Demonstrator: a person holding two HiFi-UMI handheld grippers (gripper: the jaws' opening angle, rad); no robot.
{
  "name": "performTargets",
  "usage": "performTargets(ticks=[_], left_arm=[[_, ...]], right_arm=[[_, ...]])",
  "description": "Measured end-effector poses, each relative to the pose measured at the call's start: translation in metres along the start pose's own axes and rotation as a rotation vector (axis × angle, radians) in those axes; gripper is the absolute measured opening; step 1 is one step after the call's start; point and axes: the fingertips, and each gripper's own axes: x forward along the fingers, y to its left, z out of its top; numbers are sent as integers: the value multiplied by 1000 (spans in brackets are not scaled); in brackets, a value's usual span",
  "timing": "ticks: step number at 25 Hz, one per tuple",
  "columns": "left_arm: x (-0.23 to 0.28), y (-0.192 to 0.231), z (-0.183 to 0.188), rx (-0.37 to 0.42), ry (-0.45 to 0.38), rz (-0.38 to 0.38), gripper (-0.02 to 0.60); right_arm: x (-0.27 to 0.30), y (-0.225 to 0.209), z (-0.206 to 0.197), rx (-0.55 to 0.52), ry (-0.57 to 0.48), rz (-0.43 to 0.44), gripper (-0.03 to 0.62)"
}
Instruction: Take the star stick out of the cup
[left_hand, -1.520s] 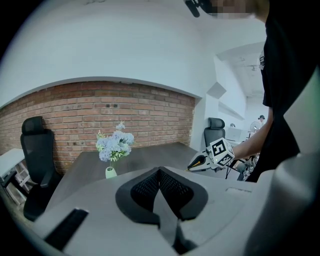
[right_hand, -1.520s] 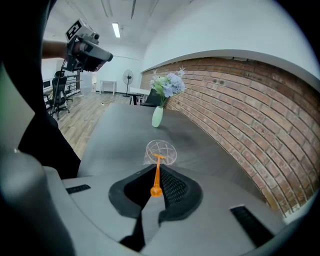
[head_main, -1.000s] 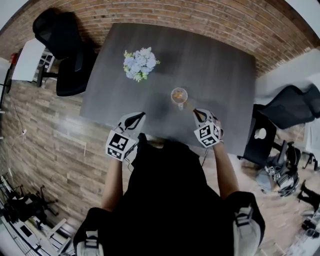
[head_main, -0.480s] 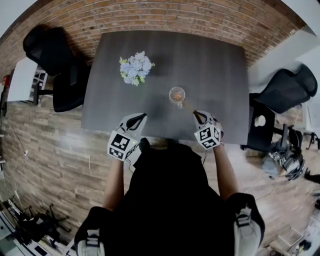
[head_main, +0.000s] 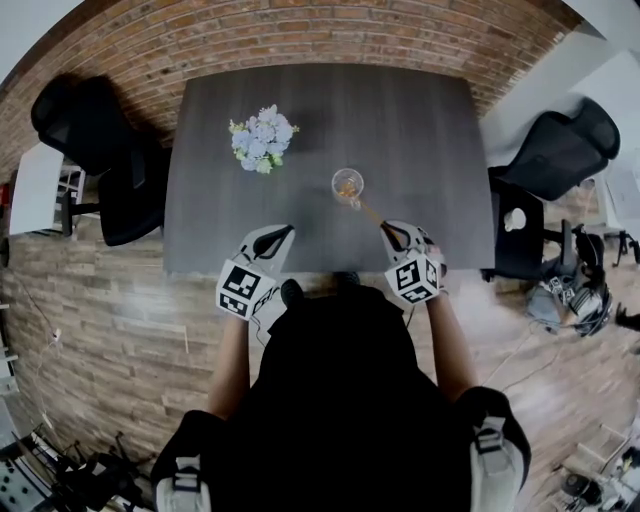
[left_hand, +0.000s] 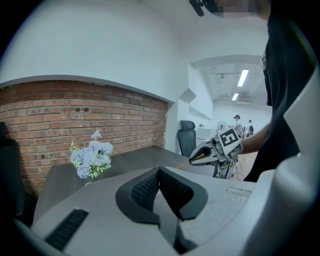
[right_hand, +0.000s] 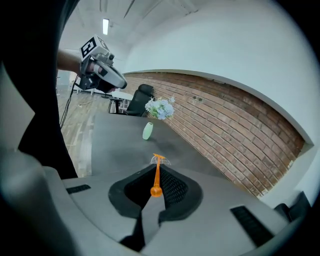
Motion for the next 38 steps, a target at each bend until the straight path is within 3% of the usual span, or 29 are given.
performTargets(ticks=[16,23,33,38], left_arm=[[5,7,13,43,-7,-92,2],[10,10,12,58,-4,-112,2],[11,12,13,55,1,-117,2],[12,11,11,48,6,-119,2]], right_arm=[[-39,-19,38,106,-47,-118,15],[-44,-19,51,66,-50,-119,15],[-43,-17,43,172,-48,-103,14],[-40,-17,42,152,-46,-101,13]])
